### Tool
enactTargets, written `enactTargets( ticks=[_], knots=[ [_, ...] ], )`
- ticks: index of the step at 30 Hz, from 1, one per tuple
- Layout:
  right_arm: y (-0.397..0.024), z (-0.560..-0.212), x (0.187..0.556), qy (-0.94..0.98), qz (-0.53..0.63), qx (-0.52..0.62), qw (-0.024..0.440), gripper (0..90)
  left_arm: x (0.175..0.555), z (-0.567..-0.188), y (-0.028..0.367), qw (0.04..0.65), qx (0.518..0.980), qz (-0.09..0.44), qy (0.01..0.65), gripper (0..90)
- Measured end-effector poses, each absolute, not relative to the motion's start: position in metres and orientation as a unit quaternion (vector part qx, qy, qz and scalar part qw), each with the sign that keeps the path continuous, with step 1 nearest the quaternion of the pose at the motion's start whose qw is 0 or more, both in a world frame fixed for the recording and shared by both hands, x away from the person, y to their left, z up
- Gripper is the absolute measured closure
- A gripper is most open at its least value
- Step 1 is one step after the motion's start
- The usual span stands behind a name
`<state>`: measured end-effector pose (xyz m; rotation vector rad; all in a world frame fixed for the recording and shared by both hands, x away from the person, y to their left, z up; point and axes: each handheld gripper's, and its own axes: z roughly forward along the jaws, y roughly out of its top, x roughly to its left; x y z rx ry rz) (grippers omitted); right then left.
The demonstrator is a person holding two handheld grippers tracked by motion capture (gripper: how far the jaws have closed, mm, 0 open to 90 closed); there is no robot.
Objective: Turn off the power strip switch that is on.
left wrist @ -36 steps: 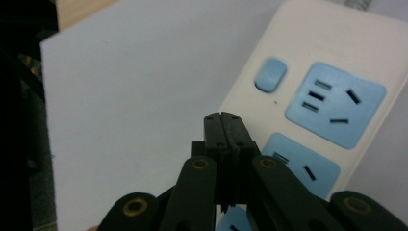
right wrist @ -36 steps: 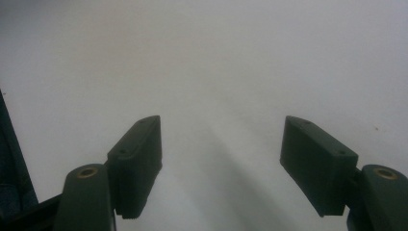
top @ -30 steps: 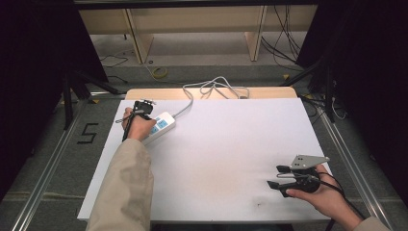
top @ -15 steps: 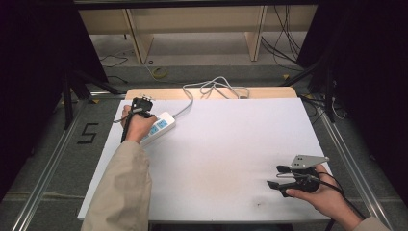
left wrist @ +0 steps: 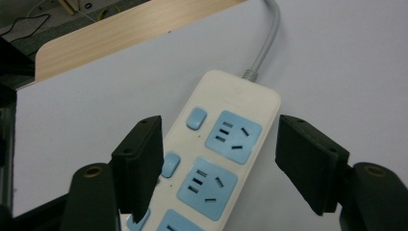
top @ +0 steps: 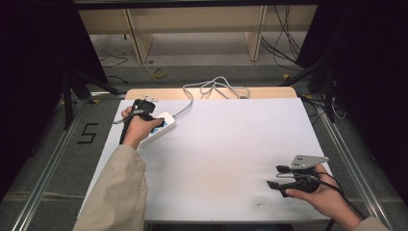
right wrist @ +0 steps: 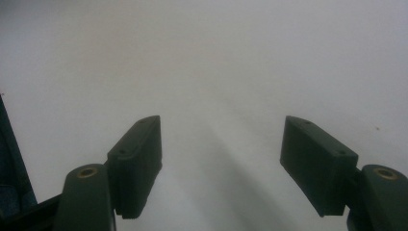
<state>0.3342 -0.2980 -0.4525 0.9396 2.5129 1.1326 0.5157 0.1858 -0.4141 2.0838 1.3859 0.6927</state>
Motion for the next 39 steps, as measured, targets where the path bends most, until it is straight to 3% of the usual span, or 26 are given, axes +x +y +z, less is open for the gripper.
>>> enactTargets(
  ticks=[7, 23, 39],
  knots=[
    [-0.299, -0.453, 0.334, 0.857, 0.387, 0.322, 0.115, 31.3, 0.503, -0.413, 0.172, 0.299, 0.798, 0.194, 0.486, 24.3],
    [-0.298, -0.453, 0.335, 0.858, 0.385, 0.320, 0.115, 31.3, 0.457, -0.411, 0.151, 0.337, 0.821, 0.201, 0.414, 21.9],
    [-0.298, -0.453, 0.335, 0.858, 0.384, 0.321, 0.114, 31.3, 0.418, -0.420, 0.144, 0.357, 0.825, 0.210, 0.385, 21.7]
  ],
)
